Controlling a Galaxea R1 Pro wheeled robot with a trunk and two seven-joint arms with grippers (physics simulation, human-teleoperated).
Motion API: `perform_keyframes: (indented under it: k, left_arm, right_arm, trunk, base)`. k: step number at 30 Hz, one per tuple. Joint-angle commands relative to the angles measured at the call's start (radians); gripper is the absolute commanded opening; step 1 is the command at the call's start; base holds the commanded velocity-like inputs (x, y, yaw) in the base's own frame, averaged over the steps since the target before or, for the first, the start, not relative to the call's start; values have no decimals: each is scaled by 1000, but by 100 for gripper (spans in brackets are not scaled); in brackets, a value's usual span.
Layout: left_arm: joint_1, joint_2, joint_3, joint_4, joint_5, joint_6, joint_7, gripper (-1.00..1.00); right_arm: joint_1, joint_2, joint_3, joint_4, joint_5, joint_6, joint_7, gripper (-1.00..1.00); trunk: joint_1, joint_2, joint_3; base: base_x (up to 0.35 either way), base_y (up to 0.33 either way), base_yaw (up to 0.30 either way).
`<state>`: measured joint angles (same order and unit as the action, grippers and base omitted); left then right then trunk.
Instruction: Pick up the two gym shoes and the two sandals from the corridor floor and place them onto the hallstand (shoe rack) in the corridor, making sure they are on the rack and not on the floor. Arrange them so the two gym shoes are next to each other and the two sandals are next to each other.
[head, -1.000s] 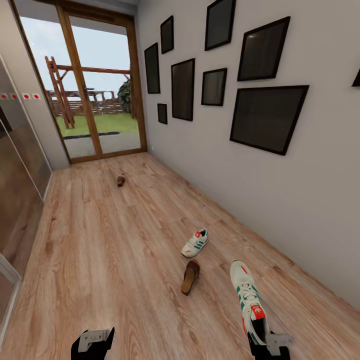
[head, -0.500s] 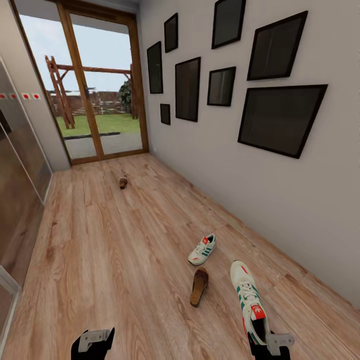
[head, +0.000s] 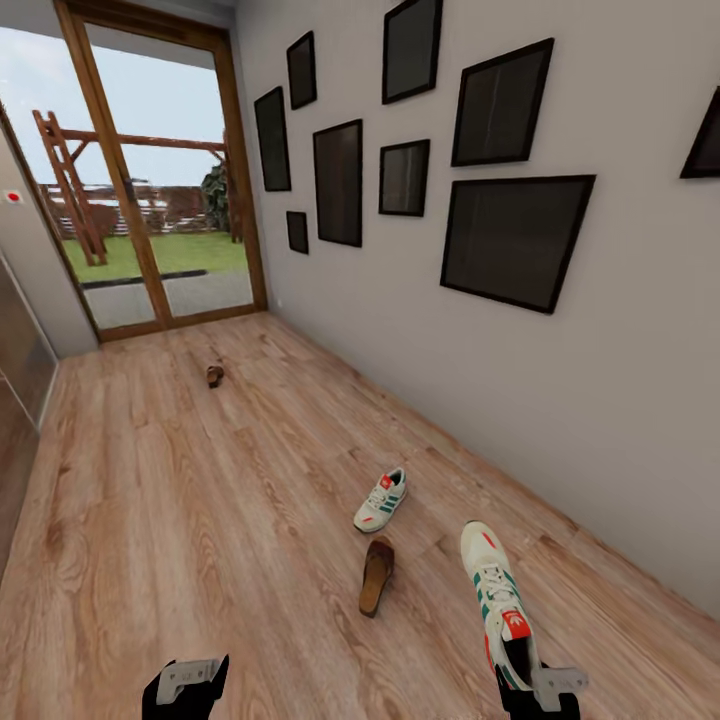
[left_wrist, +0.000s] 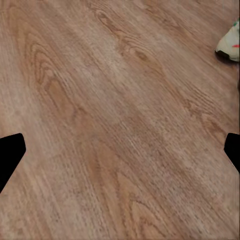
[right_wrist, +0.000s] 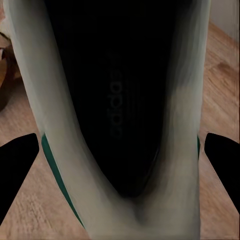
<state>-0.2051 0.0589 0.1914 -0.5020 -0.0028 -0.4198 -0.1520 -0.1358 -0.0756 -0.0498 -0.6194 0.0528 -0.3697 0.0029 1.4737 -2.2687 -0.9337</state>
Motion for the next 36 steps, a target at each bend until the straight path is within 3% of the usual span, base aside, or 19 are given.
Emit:
perform_keyframes:
  k: [1, 23, 36]
  left_arm:
    - [0, -1, 6, 0, 0, -2, -9, 100]
    - [0, -1, 6, 1, 0, -2, -9, 100]
    - [0, -1, 6, 2, 0, -2, -9, 100]
  right_arm:
    - [-1, 0, -2, 1, 5, -3, 0, -100]
    - [-1, 0, -2, -2, 5, -3, 0, -100]
    - [-1, 0, -2, -2, 5, -3, 0, -100]
  trunk:
    - [0, 0, 0]
    - [0, 0, 1]
    - [0, 0, 1]
  base:
    - [0, 0, -260]
    - [34, 22, -45]
    - [204, 176, -226]
